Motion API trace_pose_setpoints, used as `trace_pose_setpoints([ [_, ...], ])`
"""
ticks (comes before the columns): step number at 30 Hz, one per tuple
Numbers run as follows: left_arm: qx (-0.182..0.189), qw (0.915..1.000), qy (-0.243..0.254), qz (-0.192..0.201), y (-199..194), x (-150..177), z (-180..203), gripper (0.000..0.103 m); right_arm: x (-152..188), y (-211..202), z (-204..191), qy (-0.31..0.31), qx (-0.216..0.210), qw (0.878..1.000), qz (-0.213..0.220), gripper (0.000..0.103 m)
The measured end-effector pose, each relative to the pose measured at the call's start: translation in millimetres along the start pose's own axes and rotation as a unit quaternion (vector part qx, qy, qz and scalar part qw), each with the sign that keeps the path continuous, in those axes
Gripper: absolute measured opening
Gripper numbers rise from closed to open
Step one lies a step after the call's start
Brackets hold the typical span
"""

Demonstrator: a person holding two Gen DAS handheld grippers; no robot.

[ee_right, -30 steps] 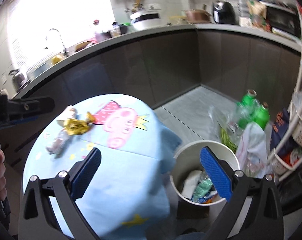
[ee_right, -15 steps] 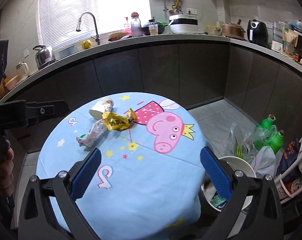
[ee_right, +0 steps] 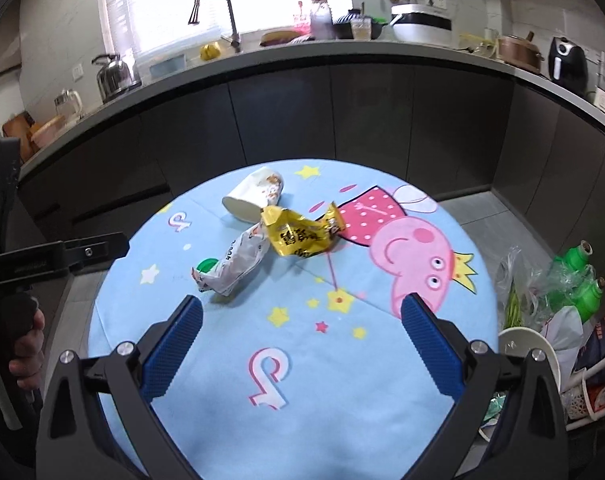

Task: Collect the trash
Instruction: 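Move both tools back over the table, then grasp the yellow snack bag with the right tool while the left tool grasps the white FISH-printed wrapper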

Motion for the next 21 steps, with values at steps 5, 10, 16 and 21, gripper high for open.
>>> trace_pose_setpoints([
  [5,0.005,0.9999,0.006,-0.007,9.4,0.1,-11.2,0.094,-11.9,41.9,-15.2,-0.005,-0.013,1.000,-0.025,0.099],
  [10,0.014,0.9997,0.017,-0.011,17.3,0.1,-19.8,0.094,-21.0,78.9,-15.9,-0.002,-0.018,0.999,-0.048,0.088],
  [16,0.028,0.9993,0.008,-0.022,26.3,-1.4,-30.5,0.093,-26.7,123.3,-20.4,-0.025,-0.007,0.997,-0.072,0.069],
  [21,0.043,0.9987,0.001,-0.028,30.6,-3.9,-32.7,0.093,-23.6,156.5,-18.8,-0.048,0.019,0.995,-0.090,0.046],
])
Point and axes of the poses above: each gripper's, at about its wrist camera, not at the fingertips, and y roughly the way its jaws point, z to its right, x to its underside, the point moved 8 cm from there along y, roughly the way its jaws point, and after that the axes turned 2 degrees about -z, right-handed, at the moved point
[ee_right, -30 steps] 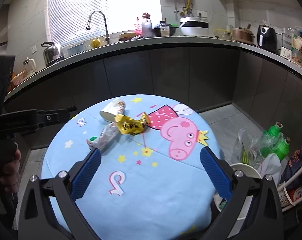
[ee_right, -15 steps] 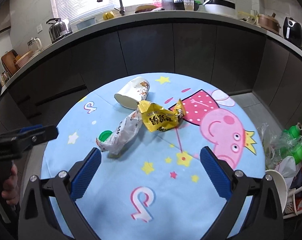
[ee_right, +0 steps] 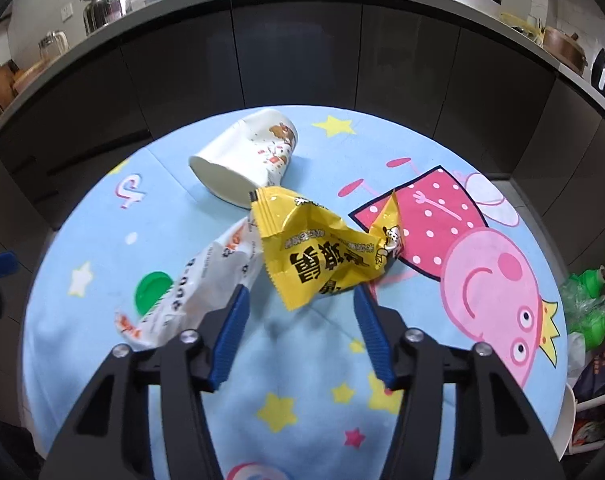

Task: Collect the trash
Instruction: 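Grasp the yellow snack bag with the right tool while the left tool grasps the white FISH-printed wrapper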

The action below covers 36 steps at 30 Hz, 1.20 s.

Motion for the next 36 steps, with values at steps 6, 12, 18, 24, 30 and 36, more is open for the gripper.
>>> trace_pose_setpoints([
  [6,0.027,0.9990,0.034,-0.013,16.1,-5.9,25.9,0.080,0.7,-5.8,6.9,-0.006,0.004,1.000,0.016,0.008],
  [12,0.040,0.9930,0.101,-0.045,64.6,-16.4,73.9,0.068,18.7,-41.3,30.6,0.039,-0.004,0.999,0.036,0.008],
  [18,0.008,0.9879,0.129,-0.085,117.3,-22.8,91.9,0.058,42.0,-72.2,47.4,0.071,-0.008,0.996,0.047,0.008],
  [24,-0.010,0.9855,0.131,-0.107,132.8,-23.5,99.4,0.026,46.2,-93.6,52.6,0.085,-0.012,0.994,0.067,0.008],
  [30,-0.004,0.9881,0.143,-0.056,87.7,-25.5,125.2,0.021,45.8,-128.7,51.1,0.094,-0.032,0.990,0.102,0.008],
  [36,0.012,0.9882,0.152,-0.011,40.5,-19.2,158.9,0.019,58.1,-162.1,53.9,0.097,-0.031,0.987,0.126,0.008],
])
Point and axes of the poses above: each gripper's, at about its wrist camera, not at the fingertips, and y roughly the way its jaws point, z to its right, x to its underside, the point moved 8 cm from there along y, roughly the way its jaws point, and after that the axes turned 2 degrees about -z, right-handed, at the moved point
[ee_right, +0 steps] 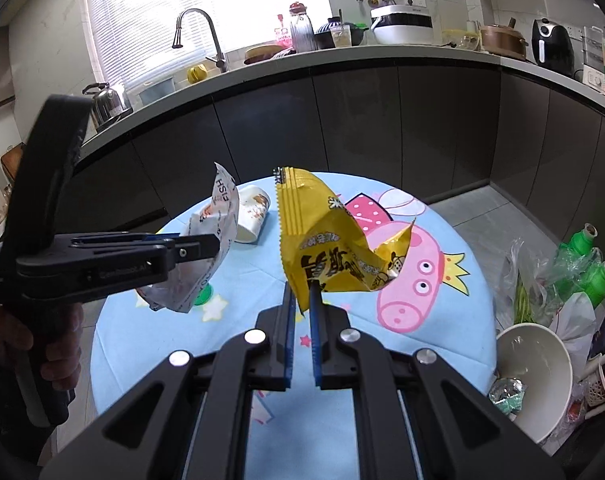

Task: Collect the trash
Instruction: 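Grasp the yellow snack bag with the right tool while the left tool grasps the white FISH-printed wrapper, then carry the yellow bag and white printed wrapper over the white bin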

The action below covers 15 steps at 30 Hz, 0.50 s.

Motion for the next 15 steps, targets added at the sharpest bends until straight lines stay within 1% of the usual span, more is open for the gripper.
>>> trace_pose_setpoints([
  [5,0.022,0.9995,0.016,0.019,-23.2,5.6,37.7,0.019,5.0,-30.8,16.0,0.014,0.012,1.000,0.019,0.008],
  [12,0.037,0.9977,0.047,0.031,-35.2,12.1,82.1,0.019,15.1,-62.2,47.5,0.042,0.033,0.998,0.039,0.008],
  [15,0.047,0.9967,0.060,0.027,-33.3,14.5,101.3,0.019,20.4,-72.9,62.0,0.056,0.042,0.996,0.045,0.008],
])
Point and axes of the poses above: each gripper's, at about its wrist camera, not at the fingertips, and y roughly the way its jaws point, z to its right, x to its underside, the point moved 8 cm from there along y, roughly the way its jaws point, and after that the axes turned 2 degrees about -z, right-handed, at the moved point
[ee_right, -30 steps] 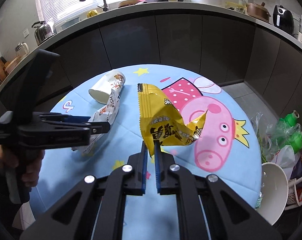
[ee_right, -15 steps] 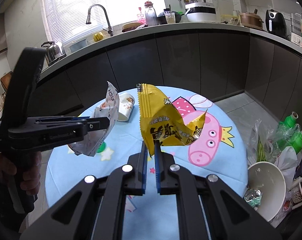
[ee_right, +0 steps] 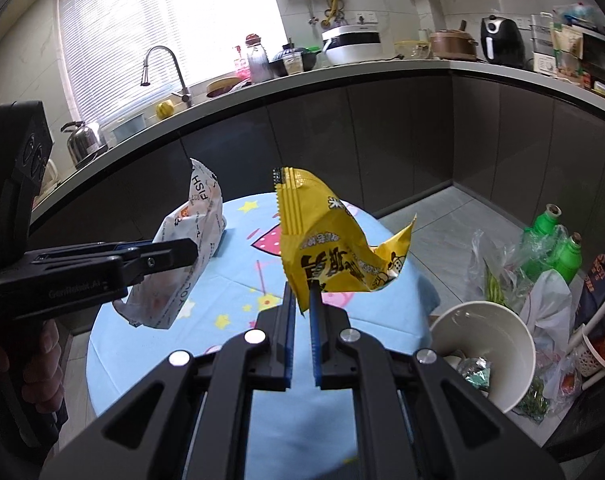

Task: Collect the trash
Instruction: 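Carry the yellow bag and white printed wrapper over the white bin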

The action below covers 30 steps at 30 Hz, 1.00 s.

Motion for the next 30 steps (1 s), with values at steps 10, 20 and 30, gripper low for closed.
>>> trace_pose_setpoints([
  [10,0.026,0.9994,0.021,-0.011,19.0,-5.9,44.7,0.019,9.1,-19.8,52.6,0.047,0.029,0.998,0.014,0.008],
  [20,0.054,0.9976,0.040,-0.018,38.3,-14.1,85.9,0.019,24.2,-24.0,100.2,0.091,0.049,0.995,0.014,0.008],
  [30,0.069,0.9959,0.047,-0.037,74.1,-18.5,115.4,0.019,42.8,-15.8,140.5,0.129,0.058,0.990,0.004,0.008],
])
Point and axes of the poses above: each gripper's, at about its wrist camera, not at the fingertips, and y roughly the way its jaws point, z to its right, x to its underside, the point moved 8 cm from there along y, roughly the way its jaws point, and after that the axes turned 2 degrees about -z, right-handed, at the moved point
